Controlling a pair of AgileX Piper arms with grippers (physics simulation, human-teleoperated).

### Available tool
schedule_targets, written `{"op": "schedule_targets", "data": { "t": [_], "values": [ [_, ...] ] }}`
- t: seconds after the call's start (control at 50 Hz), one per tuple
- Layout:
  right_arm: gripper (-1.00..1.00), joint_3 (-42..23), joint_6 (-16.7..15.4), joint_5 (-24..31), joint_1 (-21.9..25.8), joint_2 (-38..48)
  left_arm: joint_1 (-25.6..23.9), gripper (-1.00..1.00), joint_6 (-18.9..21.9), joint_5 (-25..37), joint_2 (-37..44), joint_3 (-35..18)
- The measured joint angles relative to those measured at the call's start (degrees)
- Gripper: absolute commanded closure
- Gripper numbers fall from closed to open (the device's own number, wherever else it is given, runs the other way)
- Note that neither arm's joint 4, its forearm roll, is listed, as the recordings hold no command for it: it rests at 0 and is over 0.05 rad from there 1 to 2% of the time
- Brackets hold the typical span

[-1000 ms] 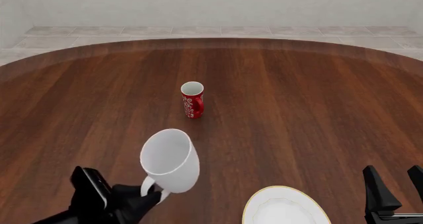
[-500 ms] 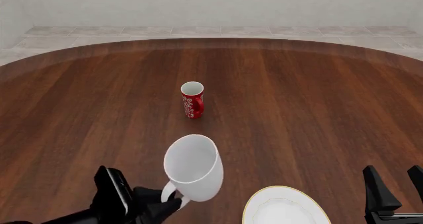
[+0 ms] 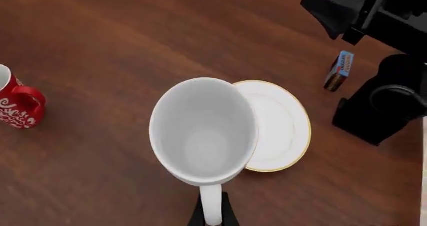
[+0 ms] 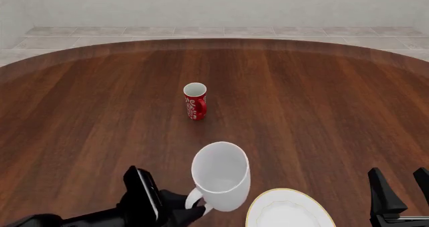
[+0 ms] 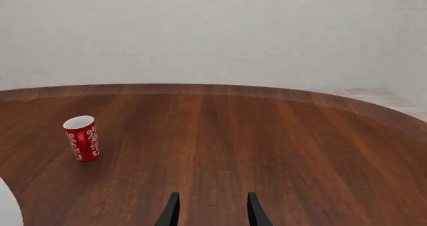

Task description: Put the white mug on the plate.

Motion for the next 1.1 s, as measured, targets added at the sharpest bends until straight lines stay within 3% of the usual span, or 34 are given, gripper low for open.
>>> {"op": "schedule_targets", "data": {
  "t": [1.1],
  "values": [
    [-1.0,0.0,0.0,0.0,0.0,0.0,-9.4,1.0,1.6,-2.0,16.3,-11.8]
  ]
}}
